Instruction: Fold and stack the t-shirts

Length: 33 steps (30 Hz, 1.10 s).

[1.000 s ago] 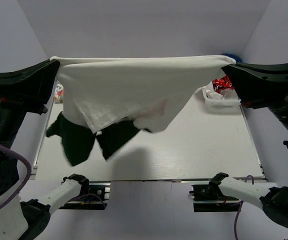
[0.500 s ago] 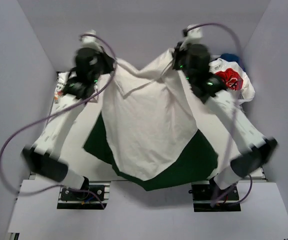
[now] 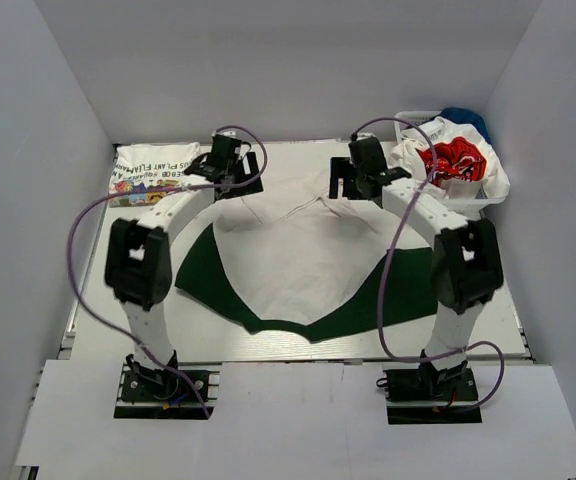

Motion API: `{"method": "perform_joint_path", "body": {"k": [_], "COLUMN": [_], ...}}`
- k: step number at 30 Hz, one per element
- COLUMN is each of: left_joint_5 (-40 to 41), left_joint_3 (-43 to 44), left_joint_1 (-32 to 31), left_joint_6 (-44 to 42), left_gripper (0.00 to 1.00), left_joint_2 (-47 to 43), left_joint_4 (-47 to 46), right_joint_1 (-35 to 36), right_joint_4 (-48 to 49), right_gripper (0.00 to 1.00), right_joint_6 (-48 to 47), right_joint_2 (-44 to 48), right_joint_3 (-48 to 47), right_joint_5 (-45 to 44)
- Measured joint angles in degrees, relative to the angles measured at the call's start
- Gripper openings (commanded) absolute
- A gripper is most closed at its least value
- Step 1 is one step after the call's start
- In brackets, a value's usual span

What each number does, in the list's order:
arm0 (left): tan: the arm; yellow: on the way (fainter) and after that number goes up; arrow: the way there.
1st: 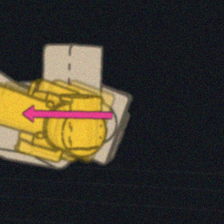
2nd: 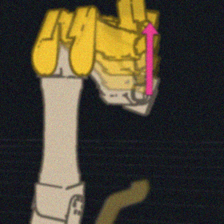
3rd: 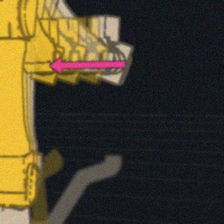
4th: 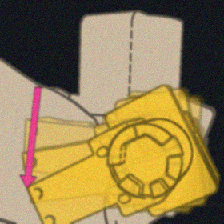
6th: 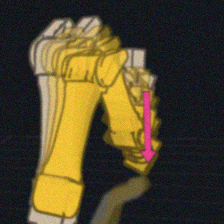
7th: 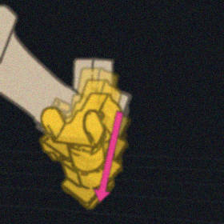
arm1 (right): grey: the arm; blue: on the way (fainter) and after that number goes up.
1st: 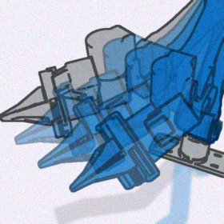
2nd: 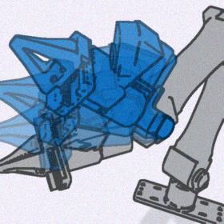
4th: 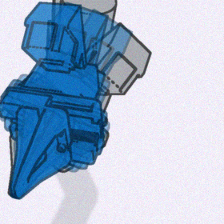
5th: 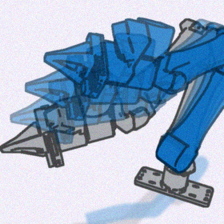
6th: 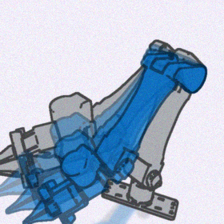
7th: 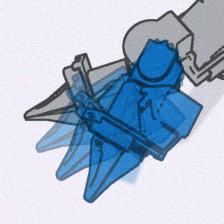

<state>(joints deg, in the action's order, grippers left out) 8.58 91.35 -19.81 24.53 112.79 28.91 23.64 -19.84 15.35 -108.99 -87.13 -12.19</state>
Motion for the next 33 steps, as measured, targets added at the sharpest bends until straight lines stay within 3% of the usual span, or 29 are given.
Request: {"method": "perform_joint_path", "body": {"k": [4,8,15,19,22,25,29,33], "left_joint_5": [-2.6,-5.0,-6.4,-5.6,-3.2,-1.2,-1.0,-5.0], "left_joint_3": [-10.3,-22.9,-42.4,-42.8,-35.4,-21.0,6.1,41.4], "left_joint_1": [-0.5,-1.0,-2.3,-2.3,-1.8,-1.2,-0.8,-1.1], "left_joint_6": [1.1,3.5,8.1,10.3,11.1,10.3,7.2,3.6], "left_gripper": [1.0,1.0,1.0,1.0,1.0,1.0,1.0,1.0], "left_joint_2": [-13.6,-21.4,-25.2,-23.6,-16.3,-4.9,13.3,35.1], "left_joint_4": [-2.9,-5.5,-4.5,-5.2,-4.0,-2.4,1.0,4.1], "right_joint_1": [0.7,0.8,0.8,1.4,3.1,7.5,20.7,38.8], "right_joint_4": [4.0,6.1,6.9,8.8,12.4,13.6,13.2,12.8], "right_gripper": [0.9,0.9,0.9,0.9,0.9,0.9,0.9,0.9], "right_joint_6": [1.0,1.8,4.0,7.5,11.8,16.3,19.1,14.6], "right_joint_2": [8.2,8.2,4.1,5.0,11.3,19.8,27.0,24.0], "right_joint_3": [7.8,11.2,16.8,24.0,32.7,42.1,48.7,45.5], "right_joint_5": [3.3,5.8,8.1,8.0,6.4,4.7,4.7,8.8]}}
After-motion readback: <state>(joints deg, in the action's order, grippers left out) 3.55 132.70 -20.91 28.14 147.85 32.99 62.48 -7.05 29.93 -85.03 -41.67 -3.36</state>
